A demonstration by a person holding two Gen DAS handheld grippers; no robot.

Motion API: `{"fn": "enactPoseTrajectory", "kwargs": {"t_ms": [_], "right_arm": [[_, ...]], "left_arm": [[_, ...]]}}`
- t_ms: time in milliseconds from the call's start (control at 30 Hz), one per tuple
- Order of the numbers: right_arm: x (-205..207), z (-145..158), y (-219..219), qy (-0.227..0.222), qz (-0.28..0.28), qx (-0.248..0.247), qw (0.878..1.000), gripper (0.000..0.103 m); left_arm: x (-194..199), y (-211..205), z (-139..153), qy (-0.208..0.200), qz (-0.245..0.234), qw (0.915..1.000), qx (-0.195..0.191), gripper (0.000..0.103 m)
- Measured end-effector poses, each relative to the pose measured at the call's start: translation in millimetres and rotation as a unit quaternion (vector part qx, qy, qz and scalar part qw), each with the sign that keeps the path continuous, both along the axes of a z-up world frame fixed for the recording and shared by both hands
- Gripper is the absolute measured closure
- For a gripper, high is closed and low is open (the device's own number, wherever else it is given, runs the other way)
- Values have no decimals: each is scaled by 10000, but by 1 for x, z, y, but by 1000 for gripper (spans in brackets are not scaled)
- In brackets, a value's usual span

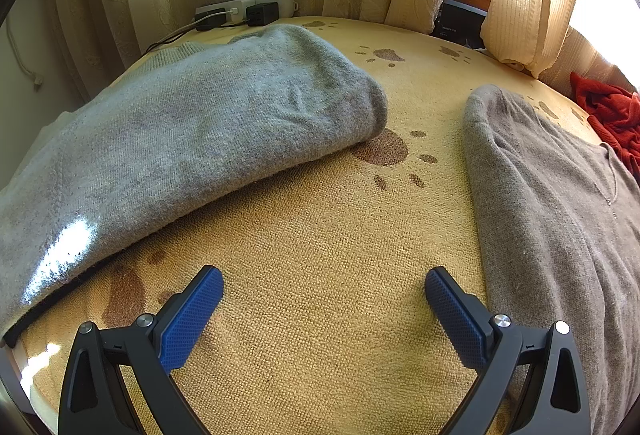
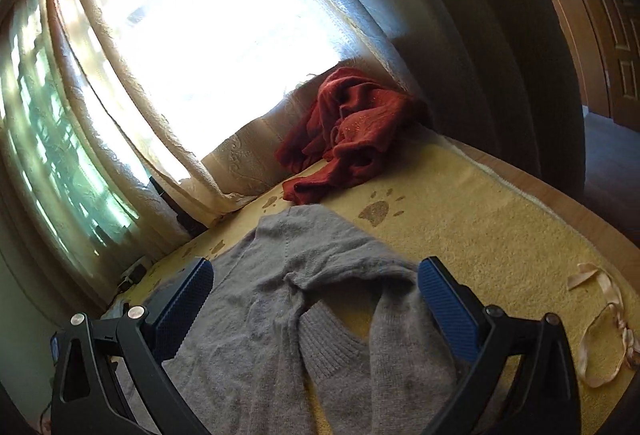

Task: Fold clothes
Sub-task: 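Grasp the taupe sweater's sleeve cuff with the right gripper and lift it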

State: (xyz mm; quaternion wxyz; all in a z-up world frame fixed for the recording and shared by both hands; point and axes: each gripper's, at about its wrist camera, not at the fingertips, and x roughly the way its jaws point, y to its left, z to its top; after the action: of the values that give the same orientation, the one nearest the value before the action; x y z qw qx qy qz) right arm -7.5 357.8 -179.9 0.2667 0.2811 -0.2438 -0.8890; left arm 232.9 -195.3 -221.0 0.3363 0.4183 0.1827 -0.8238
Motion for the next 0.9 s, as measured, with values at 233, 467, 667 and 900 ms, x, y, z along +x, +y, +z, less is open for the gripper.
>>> {"fn": "enactPoseTrajectory", "kwargs": {"t_ms": [233, 467, 667, 900], "right_arm": [[-2, -4, 8, -184, -195, -92, 9996, 0], [-5, -5, 2, -197, 71, -122, 9997, 0], [-4, -4, 4, -120, 252, -362, 9990, 0], [7, 25, 44, -1, 521, -476, 9975, 1]], "left_arm": [[0, 0, 0, -2, 2, 10000, -2, 0], [-1, -1, 0, 16, 59, 10000, 14, 0], [-3, -3, 0, 24, 115, 9999, 15, 0], [-3, -4, 1, 26, 137, 9999, 17, 0]]}}
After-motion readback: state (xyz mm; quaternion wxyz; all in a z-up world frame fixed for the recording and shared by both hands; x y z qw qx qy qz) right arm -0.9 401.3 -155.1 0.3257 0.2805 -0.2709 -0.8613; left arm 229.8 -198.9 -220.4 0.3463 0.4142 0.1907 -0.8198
